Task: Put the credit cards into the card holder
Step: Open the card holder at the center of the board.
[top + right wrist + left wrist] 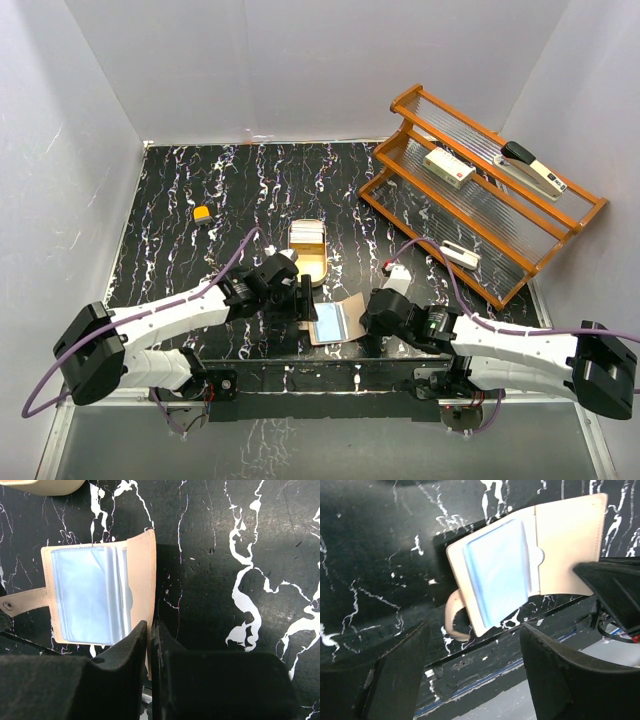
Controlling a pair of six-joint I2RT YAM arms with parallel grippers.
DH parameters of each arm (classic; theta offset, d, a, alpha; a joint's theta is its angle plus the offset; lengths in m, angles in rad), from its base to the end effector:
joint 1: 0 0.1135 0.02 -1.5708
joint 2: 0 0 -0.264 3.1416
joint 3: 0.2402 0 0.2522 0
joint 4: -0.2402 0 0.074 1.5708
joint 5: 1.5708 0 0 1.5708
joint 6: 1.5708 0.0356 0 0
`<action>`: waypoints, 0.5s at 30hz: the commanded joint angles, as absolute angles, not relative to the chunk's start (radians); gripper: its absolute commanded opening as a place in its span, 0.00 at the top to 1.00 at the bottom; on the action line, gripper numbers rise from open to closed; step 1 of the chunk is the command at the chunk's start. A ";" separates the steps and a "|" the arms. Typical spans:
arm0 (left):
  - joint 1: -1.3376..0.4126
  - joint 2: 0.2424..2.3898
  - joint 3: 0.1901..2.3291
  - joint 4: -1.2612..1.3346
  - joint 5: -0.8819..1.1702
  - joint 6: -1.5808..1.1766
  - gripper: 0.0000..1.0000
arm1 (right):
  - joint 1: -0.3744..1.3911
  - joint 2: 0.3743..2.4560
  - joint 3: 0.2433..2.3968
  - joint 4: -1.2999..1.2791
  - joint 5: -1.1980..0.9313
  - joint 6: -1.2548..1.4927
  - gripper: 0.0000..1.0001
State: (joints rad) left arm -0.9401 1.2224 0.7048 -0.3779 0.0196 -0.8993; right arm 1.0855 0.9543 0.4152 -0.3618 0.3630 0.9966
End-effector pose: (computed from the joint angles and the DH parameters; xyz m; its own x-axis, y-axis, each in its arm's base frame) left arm 0.1415 -0.1950 0.2070 -0.9242 -0.0616 -0.3770 0.1465 0.8542 -0.4989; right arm 0.0928 0.1489 0.1705 -0.8065 0.1533 -0.5710 -0.0862 0.9250 0.3701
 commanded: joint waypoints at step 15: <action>-0.941 1.322 0.603 -0.210 -0.059 -0.880 0.39 | 1.085 1.027 0.395 -0.316 0.398 1.040 0.93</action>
